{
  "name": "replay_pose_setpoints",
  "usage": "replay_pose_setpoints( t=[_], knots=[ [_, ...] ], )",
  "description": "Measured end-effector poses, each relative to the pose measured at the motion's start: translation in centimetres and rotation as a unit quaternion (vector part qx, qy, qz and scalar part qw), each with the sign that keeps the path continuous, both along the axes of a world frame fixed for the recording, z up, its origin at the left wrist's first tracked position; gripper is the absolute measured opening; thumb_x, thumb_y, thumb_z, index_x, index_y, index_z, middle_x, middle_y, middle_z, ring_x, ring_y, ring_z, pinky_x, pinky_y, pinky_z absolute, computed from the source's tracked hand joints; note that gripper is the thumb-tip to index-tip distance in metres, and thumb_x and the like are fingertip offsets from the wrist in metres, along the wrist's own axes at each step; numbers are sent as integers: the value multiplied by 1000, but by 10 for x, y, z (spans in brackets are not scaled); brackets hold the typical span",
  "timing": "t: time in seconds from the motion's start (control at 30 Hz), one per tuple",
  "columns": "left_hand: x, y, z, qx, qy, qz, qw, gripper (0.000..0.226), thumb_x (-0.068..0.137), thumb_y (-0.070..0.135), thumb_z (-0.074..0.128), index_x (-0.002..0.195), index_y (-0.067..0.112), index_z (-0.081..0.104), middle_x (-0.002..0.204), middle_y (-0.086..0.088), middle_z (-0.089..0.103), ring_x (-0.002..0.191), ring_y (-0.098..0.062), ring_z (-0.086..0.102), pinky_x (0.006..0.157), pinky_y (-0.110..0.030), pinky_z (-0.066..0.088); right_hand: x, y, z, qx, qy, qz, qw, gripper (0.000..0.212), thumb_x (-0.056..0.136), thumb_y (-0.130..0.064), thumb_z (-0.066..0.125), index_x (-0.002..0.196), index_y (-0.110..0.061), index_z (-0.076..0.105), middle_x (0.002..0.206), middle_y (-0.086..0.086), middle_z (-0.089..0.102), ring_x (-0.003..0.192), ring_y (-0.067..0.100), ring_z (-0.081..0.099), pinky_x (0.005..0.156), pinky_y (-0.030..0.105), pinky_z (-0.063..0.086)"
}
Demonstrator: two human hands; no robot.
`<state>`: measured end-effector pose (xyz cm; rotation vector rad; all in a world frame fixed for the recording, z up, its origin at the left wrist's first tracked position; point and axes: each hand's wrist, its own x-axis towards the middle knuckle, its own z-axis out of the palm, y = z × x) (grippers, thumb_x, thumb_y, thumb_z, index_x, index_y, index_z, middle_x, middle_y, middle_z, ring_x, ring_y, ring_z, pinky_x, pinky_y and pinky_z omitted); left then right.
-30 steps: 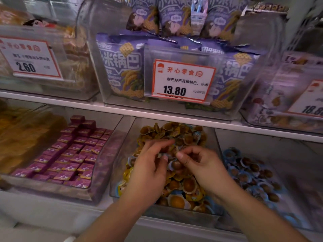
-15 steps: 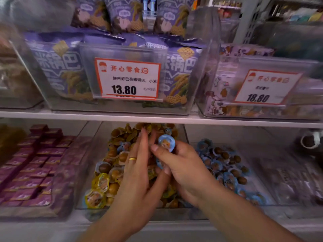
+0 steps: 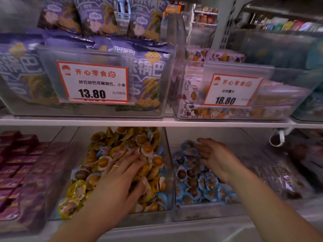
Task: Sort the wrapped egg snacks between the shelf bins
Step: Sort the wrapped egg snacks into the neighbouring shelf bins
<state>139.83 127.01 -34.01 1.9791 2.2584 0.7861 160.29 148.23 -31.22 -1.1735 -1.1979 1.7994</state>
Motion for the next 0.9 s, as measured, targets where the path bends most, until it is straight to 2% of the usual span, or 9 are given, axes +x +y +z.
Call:
replay_pose_setpoints(
  t=[0.1, 0.17, 0.3, 0.4, 0.47, 0.53, 0.63, 0.8, 0.9],
  knots=[
    [1, 1, -1, -22, 27, 14, 999, 60, 93, 64, 23, 145, 41, 43, 151, 24, 37, 148, 0, 14, 122, -35, 15, 0, 8, -5, 59, -19, -11, 998, 23, 98, -17, 51, 112, -13, 68, 114, 11, 71, 104, 24, 66, 93, 34, 49],
    [2, -2, 2, -17, 32, 33, 999, 56, 94, 62, 29, 139, 39, 51, 144, 21, 48, 143, -4, 28, 120, -36, 19, -6, -2, -4, 171, -100, -14, 980, 18, 94, -13, 58, 101, -19, 73, 101, 3, 77, 100, 20, 70, 84, 32, 56],
    [-3, -10, 10, -27, 85, 71, 993, 49, 94, 59, 35, 127, 36, 62, 135, 16, 56, 132, -10, 47, 119, -49, 24, -29, -45, 12, 424, -171, 83, 885, 21, 93, -14, 58, 97, -31, 69, 93, -23, 70, 89, -16, 62, 74, -1, 42],
    [-13, -18, 11, -28, 80, 95, 992, 53, 94, 61, 31, 130, 35, 60, 139, 16, 53, 128, -11, 49, 117, -47, 25, -67, -70, 21, 531, -226, 166, 799, 34, 87, -38, 50, 118, -35, 64, 100, -18, 67, 83, -9, 60, 71, 1, 39],
    [-18, -24, 12, -22, 52, 92, 994, 56, 94, 61, 27, 133, 34, 59, 140, 15, 52, 128, -13, 49, 114, -42, 30, -101, -71, 24, 570, -303, 206, 736, 43, 89, -38, 48, 130, -29, 57, 120, -1, 66, 105, 11, 62, 86, 18, 47],
    [-24, -29, 13, -13, 15, 77, 997, 52, 95, 58, 31, 134, 35, 58, 141, 16, 51, 128, -12, 49, 110, -39, 36, -134, -62, 25, 583, -410, 233, 661, 44, 93, -35, 47, 134, -21, 54, 130, 12, 60, 121, 29, 54, 102, 32, 43],
    [-36, -41, 16, 3, -14, 78, 997, 47, 96, 55, 36, 134, 37, 56, 140, 16, 50, 123, -12, 52, 103, -34, 40, -161, -44, 21, 552, -532, 254, 590, 37, 92, -30, 51, 126, -17, 59, 125, 15, 62, 118, 33, 57, 98, 33, 42],
    [-45, -44, 17, 42, -51, 130, 989, 34, 97, 39, 51, 127, 28, 62, 130, 7, 57, 114, -18, 55, 97, -33, 43, -160, -36, 21, 549, -539, 260, 583, 35, 89, -31, 53, 122, -22, 62, 122, 13, 64, 113, 33, 59, 94, 34, 49],
    [-42, -45, 19, 70, -60, 132, 987, 32, 95, 35, 50, 120, 24, 66, 123, 6, 60, 109, -18, 57, 94, -35, 46, -160, -36, 22, 533, -594, 266, 541, 50, 82, -31, 60, 131, -22, 56, 130, 13, 60, 121, 32, 56, 103, 37, 45]
  ],
)
